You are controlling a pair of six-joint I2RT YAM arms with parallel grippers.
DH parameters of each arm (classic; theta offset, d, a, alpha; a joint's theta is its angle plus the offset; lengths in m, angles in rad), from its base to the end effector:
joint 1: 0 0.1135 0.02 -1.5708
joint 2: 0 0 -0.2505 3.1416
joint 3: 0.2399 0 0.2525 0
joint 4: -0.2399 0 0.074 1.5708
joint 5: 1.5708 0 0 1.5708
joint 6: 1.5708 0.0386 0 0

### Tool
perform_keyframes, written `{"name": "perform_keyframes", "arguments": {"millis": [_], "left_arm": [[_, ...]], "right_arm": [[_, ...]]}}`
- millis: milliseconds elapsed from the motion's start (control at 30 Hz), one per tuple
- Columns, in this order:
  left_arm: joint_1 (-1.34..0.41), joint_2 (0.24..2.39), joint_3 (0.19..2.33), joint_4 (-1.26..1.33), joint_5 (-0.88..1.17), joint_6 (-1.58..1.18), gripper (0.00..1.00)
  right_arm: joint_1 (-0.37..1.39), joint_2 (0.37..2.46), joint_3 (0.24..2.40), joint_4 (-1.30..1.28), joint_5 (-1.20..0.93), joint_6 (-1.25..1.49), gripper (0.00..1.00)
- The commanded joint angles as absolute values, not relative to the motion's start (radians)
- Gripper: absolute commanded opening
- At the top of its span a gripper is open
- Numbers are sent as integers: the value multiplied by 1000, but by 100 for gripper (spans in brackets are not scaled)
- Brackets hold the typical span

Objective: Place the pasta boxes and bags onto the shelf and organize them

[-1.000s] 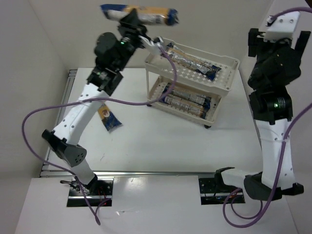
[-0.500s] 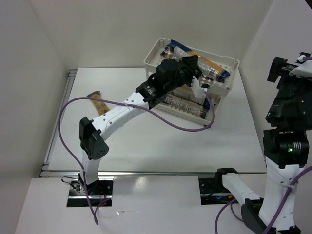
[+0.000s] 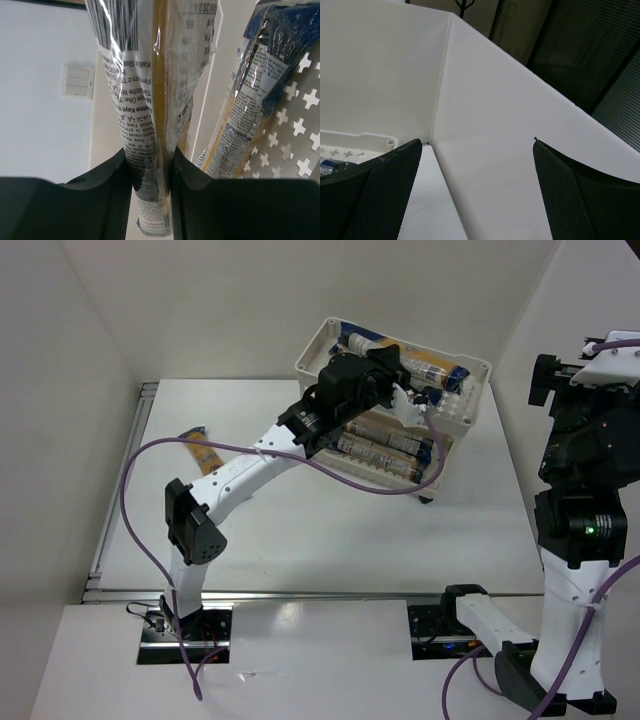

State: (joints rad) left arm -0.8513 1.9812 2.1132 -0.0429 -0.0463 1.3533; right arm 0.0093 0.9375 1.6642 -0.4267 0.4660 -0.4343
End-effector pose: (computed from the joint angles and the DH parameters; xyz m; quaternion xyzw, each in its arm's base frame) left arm 0.3093 -0.3503 0.4450 0.5943 0.3199 0.1984 0.7107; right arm 0.1190 -0.0162 0.5553 0.0543 0.6042 -0.2991 0.7366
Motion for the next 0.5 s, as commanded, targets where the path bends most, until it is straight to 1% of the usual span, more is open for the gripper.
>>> {"name": "perform_keyframes", "arguments": {"millis": [0,67,100,167,200,233,267,300,367,433,467], "left_arm": [[-853,1970,2206,135,-54,1328,0],[-853,1970,2206,144,-45,1319,0],[-853,1970,2206,144,-44,1319,4],[-853,1979,2197,155,-55,1319,17],[-853,1979,2197,155,-55,1319,26],[-853,1979,2197,155,-64,1319,50],[-853,1989,2197,155,-64,1319,63],[-853,2000,2197,155,-77,1319,70],[-853,2011,2209,144,-86,1310,80],[-853,2029,2220,144,-100,1319,83],[-844,2029,2220,144,-109,1319,83]], "right_arm": [[2,940,1695,-437,439,-413,96],[2,940,1686,-437,439,-413,96],[2,931,1677,-437,439,-413,96],[2,931,1668,-446,439,-413,96],[2,922,1667,-446,439,-413,96],[2,922,1667,-446,439,-413,96],[2,922,1667,-446,439,-413,96],[-8,922,1667,-446,428,-413,96],[-8,922,1667,-456,428,-413,96],[-8,922,1667,-465,410,-413,96],[-8,922,1677,-465,410,-413,96]]}}
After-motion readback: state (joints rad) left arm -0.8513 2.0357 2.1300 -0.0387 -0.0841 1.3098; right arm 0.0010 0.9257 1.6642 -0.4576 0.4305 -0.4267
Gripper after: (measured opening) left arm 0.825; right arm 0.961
